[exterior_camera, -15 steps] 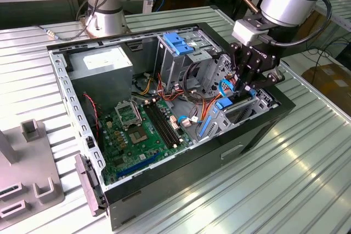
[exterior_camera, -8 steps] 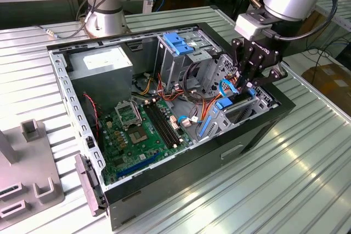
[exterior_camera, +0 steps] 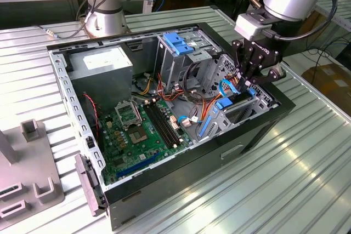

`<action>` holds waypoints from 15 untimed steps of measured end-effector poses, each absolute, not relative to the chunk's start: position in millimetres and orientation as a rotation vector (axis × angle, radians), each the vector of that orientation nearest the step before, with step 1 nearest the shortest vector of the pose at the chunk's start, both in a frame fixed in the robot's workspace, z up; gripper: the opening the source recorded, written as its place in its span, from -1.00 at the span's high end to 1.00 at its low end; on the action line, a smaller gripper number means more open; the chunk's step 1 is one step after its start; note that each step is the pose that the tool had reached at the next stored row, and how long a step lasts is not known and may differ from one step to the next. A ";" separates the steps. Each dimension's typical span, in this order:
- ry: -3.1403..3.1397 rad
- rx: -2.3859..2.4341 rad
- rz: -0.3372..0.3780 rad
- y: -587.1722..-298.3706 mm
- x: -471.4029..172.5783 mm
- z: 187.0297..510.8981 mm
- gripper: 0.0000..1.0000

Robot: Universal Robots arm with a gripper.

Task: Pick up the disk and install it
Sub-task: 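Insert the second disk wire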

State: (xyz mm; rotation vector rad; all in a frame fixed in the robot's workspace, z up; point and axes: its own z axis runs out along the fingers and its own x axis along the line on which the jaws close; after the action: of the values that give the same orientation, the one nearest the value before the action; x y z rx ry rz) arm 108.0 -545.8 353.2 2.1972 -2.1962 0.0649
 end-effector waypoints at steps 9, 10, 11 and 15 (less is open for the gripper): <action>-2.196 2.197 0.065 -545.7 108.0 347.2 0.80; -2.197 2.198 0.064 -545.7 108.0 346.7 0.80; -2.197 2.198 0.064 -545.8 108.0 346.0 0.80; -2.198 2.199 0.061 -545.8 108.0 346.0 0.80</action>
State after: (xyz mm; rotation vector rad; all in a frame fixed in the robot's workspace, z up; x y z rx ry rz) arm 108.0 -545.8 346.0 2.1990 -2.1981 0.0611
